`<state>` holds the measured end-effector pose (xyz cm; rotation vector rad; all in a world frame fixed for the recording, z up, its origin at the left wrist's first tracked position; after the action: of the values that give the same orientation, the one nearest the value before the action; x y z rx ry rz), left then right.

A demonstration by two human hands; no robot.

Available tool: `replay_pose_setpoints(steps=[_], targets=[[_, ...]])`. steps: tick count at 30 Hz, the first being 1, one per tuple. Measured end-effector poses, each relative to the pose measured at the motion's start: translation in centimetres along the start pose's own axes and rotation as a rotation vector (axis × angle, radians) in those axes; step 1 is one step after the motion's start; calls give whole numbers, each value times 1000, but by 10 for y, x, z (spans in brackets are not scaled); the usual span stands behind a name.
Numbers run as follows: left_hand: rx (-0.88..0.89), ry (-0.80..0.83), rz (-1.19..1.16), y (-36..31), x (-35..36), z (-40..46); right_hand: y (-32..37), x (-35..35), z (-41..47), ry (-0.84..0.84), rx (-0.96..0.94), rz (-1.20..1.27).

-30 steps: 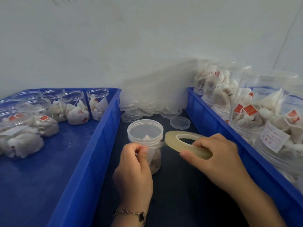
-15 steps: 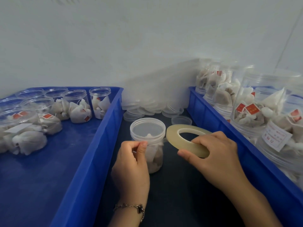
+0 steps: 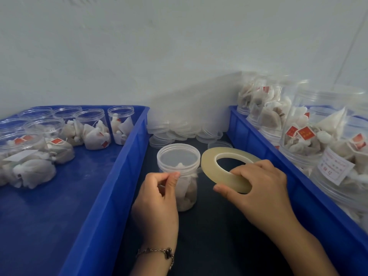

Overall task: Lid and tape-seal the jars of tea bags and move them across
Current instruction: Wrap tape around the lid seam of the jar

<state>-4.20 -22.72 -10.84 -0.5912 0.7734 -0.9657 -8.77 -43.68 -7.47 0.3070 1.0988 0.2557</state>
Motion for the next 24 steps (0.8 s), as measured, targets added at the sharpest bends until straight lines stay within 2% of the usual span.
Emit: replay_pose_setpoints(steps=[7,13,18,24], targets=[[-10,-2,-17,-1,0,1,0,1,0,5,-4,-2],[-148,-50,-169,14,-2,2,-1,1,1,12,-4,2],[-144,-38,-309,22,3,2,-1,1,0,2,-9,15],[-62,3,-215,15,4,2,-1,1,0,-20,-15,18]])
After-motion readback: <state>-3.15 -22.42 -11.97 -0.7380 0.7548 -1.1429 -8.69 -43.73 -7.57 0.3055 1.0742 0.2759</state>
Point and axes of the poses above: each hand's wrist, its own z-axis towards the middle knuckle, its own x-axis out of the palm, y = z × x, the point moved 9 cm from there along z, towards the middle knuckle, and after that the axes turned 13 degrees about y, right-handed, at the moved point
